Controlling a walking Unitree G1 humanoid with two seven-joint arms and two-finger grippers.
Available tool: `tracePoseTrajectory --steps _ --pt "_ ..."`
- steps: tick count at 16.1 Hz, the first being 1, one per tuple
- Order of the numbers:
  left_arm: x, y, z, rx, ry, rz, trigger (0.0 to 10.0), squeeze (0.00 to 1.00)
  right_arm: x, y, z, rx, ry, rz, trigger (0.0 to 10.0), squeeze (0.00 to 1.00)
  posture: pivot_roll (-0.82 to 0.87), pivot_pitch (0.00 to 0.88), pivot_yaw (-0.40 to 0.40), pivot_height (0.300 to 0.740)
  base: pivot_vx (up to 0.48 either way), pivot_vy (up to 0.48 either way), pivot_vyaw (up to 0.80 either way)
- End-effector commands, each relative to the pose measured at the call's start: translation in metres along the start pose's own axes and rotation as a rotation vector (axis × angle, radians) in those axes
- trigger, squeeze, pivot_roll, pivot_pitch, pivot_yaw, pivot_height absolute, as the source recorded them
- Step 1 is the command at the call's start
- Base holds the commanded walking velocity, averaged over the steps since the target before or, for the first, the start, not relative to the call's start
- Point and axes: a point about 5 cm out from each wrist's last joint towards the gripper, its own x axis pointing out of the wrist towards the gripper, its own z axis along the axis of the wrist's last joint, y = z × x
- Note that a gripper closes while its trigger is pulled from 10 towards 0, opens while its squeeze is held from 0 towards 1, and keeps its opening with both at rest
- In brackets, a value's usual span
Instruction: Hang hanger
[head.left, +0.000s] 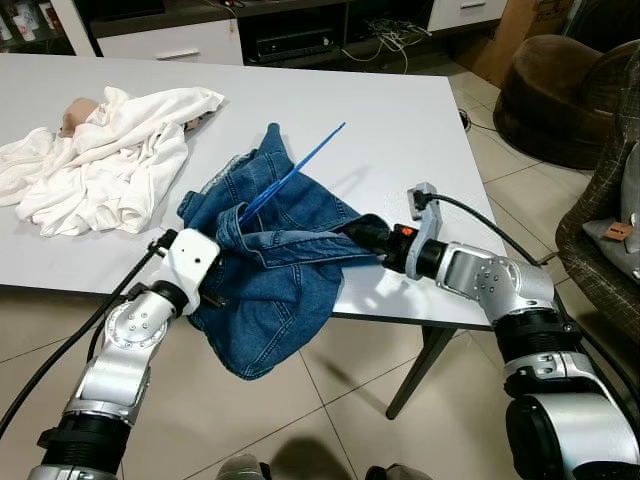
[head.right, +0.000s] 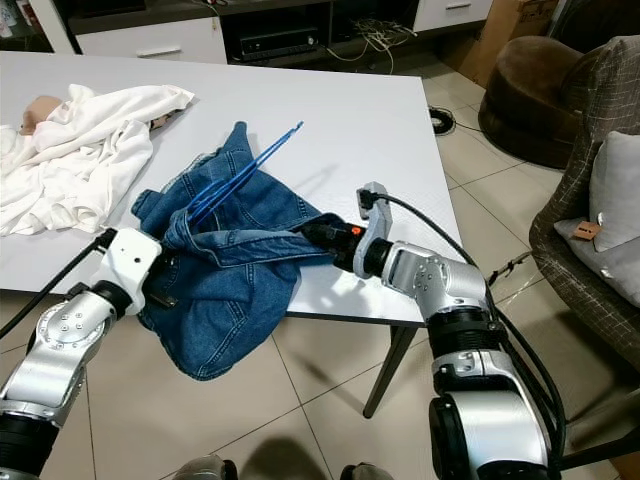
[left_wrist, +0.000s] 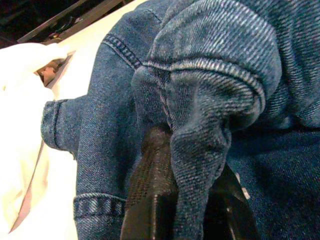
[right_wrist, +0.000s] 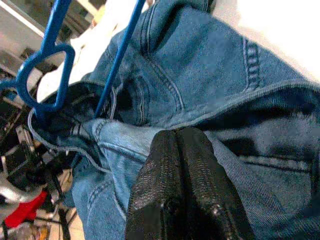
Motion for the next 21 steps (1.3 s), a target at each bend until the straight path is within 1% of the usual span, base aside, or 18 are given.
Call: tracePoseTrajectory --steps 1,4,7,8,9,10,11,12,14,16,18,20,21 --pt "0.001 -0.001 0.002 0.003 0.003 -0.011 10.0 0.0 -0.002 0.001 0.009 0.016 -0.039 0.002 0.0 0.0 0.0 0.051 0.0 0.74 0.0 0.0 0.0" --pt "0.002 0.0 0.003 0.001 -0.003 -0.005 10.0 0.0 -0.003 0.003 0.011 0.021 -0.043 0.019 0.0 0.0 0.0 0.051 -0.001 0.74 0.0 0.0 0.0" --pt "0.002 0.0 0.004 -0.001 -0.006 -0.003 10.0 0.0 -0.006 0.0 0.015 0.017 -0.066 0.003 0.0 0.0 0.0 0.053 -0.003 0.74 0.0 0.0 0.0" --pt "0.002 0.0 0.004 0.0 -0.007 -0.001 10.0 0.0 -0.008 -0.001 0.022 -0.022 -0.102 -0.018 0.0 0.0 -0.01 0.053 -0.003 0.74 0.0 0.0 0.0" --pt "0.002 0.0 0.004 0.002 -0.009 0.0 10.0 0.0 -0.009 -0.004 0.027 -0.082 -0.132 -0.068 0.0 0.0 -0.01 0.053 -0.003 0.74 0.0 0.0 0.0" --pt "0.002 0.0 0.004 0.002 -0.01 0.0 10.0 0.0 -0.01 -0.006 0.03 -0.107 -0.146 -0.093 1.8 0.0 -0.01 0.054 -0.003 0.74 0.0 0.0 0.0" --pt "0.002 0.001 0.005 0.005 -0.015 0.001 10.0 0.0 -0.012 -0.011 0.037 -0.149 -0.19 -0.169 10.0 0.4 -0.01 0.054 -0.003 0.74 0.0 0.0 0.0" --pt "0.002 0.001 0.006 0.007 -0.018 0.002 10.0 0.0 -0.014 -0.014 0.041 -0.154 -0.213 -0.201 10.0 1.0 -0.01 0.054 -0.003 0.74 0.0 0.0 0.0" --pt "0.002 0.001 0.008 0.011 -0.028 0.003 10.0 0.0 -0.015 -0.015 0.044 -0.163 -0.198 -0.206 10.0 1.0 0.0 0.054 -0.006 0.74 0.0 0.0 0.0" --pt "0.002 0.0 0.009 0.028 -0.032 0.004 10.0 0.0 -0.015 -0.018 0.04 -0.161 -0.156 -0.197 10.0 1.0 0.0 0.056 -0.006 0.74 0.0 0.0 0.0" --pt "0.001 0.0 0.011 0.061 -0.037 0.001 10.0 0.0 -0.013 -0.018 0.03 -0.168 -0.064 -0.152 10.0 1.0 0.0 0.058 -0.009 0.74 0.0 0.0 0.0" --pt "0.001 0.001 0.012 0.078 -0.041 0.006 10.0 0.0 -0.013 -0.022 0.026 -0.185 -0.015 -0.168 10.0 1.0 0.0 0.06 -0.011 0.74 0.0 0.0 0.0" --pt "0.001 0.001 0.012 0.075 -0.046 0.013 10.0 0.0 -0.013 -0.027 0.022 -0.169 0.023 -0.186 10.0 1.0 0.0 0.063 -0.013 0.74 0.0 0.0 0.0"
